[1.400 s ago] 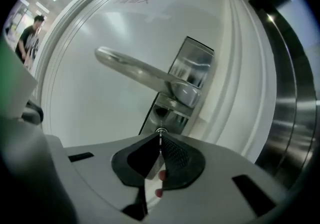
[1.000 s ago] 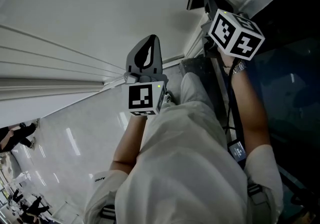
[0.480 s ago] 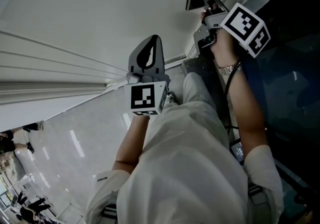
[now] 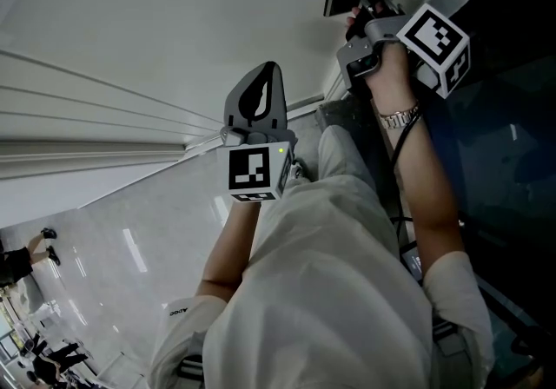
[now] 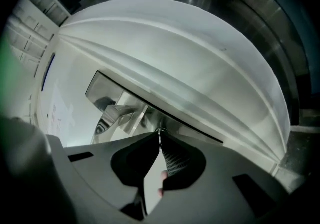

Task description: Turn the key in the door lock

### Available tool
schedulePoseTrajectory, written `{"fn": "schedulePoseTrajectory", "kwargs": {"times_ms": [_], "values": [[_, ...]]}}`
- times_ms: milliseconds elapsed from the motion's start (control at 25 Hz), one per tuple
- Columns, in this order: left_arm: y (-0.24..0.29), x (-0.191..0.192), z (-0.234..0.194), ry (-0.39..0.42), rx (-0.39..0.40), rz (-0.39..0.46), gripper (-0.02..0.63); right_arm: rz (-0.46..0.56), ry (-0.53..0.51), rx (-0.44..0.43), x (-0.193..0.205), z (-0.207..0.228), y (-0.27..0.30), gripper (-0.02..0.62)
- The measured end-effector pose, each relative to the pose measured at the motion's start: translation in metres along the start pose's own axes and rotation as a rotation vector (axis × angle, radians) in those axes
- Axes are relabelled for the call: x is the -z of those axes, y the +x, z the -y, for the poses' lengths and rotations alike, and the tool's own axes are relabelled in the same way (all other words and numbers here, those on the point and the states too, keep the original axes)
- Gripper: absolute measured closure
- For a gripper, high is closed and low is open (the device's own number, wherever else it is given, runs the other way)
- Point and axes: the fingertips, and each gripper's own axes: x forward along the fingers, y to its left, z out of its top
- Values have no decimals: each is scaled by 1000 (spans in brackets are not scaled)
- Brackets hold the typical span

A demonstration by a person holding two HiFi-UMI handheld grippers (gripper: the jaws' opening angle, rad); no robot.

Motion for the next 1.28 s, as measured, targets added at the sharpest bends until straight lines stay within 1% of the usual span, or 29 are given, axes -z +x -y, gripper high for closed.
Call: {"fn": "schedulePoseTrajectory", "kwargs": {"times_ms": [160,200,280,360,520,680,760,960,1080,1280], "values": [[-5,-2,0,2,0,-5,598,-44,-135,-29,6,-7,-4,575],[-6,-2,-1,2,-1,-7,598,-60,-183,-39,9,-8,-5,545],[-5,0,-2,0,-3,-8,598,-91,-316,-49,14,-11,-7,499],[-3,2,-3,0,-3,-8,598,-118,-469,-43,18,-12,-8,477],[-1,1,-1,3,3,-4,598,-161,-730,-7,21,-11,-9,457],[-2,3,-1,5,4,-6,598,-188,-942,38,22,-5,-12,449],[-3,4,-2,4,2,-8,598,-200,-1064,68,21,-1,-14,442],[-4,3,-3,3,-5,-5,598,-173,-1442,127,15,-5,-16,439],[-6,2,-3,2,-7,-5,598,-149,-1621,147,13,-10,-18,439],[-6,3,-1,5,-2,-4,598,-149,-1926,196,13,-11,-17,439]]}}
